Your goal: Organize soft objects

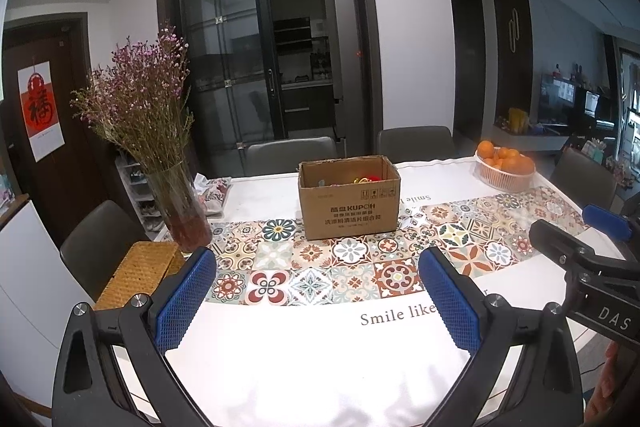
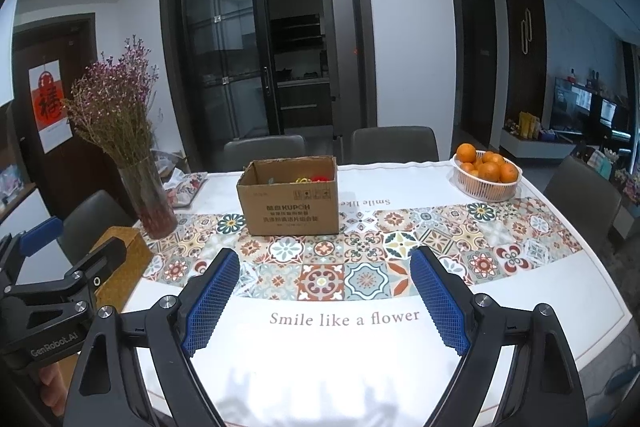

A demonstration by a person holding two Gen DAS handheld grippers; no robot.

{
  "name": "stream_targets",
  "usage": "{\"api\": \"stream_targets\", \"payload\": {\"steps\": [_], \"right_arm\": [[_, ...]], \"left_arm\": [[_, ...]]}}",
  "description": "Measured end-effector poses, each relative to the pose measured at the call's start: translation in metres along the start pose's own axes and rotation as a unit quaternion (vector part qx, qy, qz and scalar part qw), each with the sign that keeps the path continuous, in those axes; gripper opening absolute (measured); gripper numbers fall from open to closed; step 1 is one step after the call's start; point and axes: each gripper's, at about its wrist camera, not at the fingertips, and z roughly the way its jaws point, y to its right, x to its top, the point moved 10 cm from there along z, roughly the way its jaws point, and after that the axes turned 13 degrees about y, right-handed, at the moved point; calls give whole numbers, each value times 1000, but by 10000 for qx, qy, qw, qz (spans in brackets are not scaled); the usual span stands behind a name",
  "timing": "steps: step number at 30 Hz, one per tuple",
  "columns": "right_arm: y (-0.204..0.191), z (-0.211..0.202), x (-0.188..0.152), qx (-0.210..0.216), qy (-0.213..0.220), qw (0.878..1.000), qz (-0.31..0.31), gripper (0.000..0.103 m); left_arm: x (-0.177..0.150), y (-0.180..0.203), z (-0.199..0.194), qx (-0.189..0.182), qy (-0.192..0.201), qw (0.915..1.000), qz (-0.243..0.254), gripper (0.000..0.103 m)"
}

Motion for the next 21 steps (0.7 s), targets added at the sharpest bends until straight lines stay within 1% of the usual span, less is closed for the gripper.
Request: {"api": "stream_targets", "payload": {"steps": [21], "right_arm": [[-3,3,-7,18,-80,10000,3,88]], "left_arm": [[-2,-3,0,22,-25,10000,4,103]]}}
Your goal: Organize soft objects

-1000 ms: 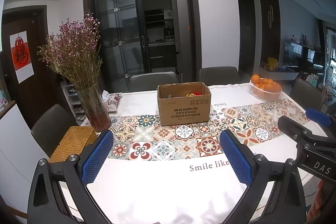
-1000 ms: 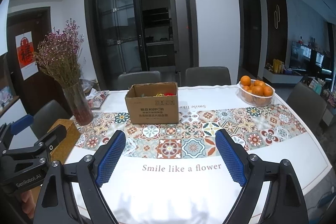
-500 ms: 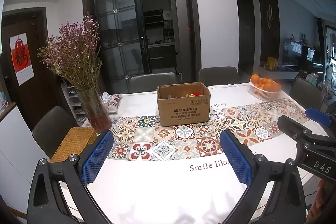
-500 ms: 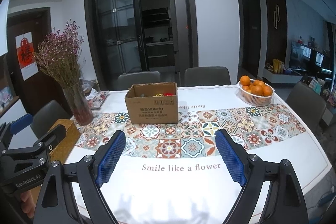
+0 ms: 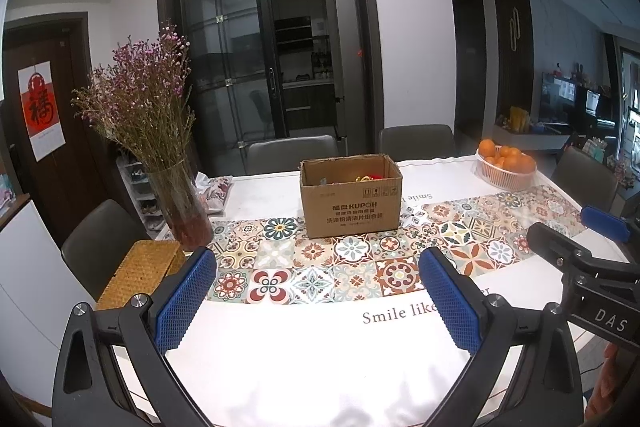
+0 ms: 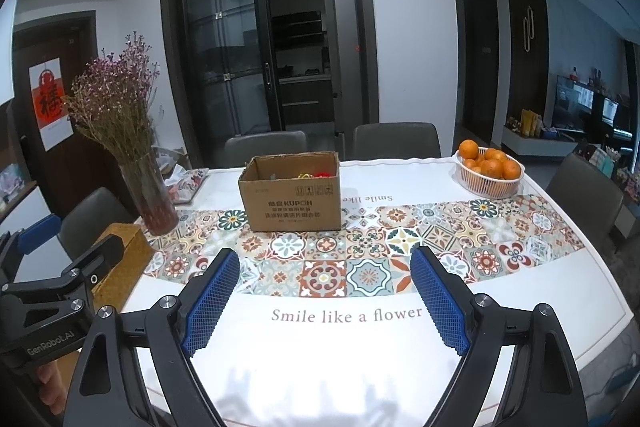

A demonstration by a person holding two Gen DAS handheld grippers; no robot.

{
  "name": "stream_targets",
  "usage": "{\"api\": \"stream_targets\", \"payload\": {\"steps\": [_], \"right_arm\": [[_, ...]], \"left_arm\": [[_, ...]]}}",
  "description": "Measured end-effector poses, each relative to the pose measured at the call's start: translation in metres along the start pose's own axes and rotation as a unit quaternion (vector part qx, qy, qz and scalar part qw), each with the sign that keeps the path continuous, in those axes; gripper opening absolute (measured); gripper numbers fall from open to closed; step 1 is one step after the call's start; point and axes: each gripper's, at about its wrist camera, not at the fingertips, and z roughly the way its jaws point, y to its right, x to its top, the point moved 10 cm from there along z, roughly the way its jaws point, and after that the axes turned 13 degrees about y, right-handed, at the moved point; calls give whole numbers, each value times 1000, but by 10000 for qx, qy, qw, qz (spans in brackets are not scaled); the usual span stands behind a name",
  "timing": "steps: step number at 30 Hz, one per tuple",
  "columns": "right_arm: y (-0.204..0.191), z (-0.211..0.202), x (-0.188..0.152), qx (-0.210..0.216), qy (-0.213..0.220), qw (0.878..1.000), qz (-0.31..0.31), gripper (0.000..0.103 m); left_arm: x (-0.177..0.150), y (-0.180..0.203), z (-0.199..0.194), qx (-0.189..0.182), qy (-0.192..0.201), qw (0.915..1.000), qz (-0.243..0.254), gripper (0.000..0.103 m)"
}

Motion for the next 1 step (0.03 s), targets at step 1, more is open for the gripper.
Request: {"api": "stream_targets", "payload": {"steps": [1], "right_arm": [[0,0,0,4,-2,10000,-2,88]], "left_arm": [[0,-1,1,4,-4,10000,0,103]]}}
